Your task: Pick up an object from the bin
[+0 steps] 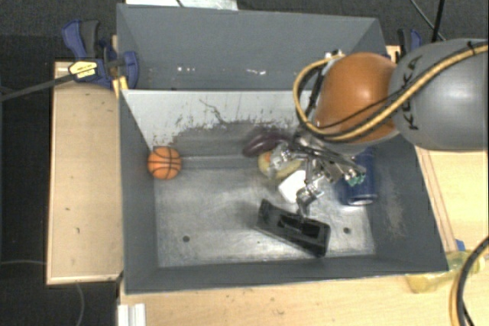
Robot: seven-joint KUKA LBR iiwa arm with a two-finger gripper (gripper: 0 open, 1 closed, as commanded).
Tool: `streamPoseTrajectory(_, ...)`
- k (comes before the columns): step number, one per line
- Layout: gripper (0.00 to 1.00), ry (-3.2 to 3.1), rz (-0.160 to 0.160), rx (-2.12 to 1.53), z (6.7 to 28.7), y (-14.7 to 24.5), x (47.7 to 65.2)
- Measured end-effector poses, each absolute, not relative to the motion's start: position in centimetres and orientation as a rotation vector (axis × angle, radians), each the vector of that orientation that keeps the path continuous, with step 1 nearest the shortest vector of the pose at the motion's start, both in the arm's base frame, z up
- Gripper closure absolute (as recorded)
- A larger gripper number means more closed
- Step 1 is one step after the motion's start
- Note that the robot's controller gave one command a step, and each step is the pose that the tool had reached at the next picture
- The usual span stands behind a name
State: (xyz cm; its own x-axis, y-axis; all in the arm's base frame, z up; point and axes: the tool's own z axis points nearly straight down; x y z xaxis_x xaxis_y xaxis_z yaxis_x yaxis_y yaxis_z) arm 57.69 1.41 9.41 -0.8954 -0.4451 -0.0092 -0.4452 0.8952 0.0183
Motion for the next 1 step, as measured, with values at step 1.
streamPoseTrajectory(1,0.0,3.027,0.032,-0.813,8.76,-0.15,56.97)
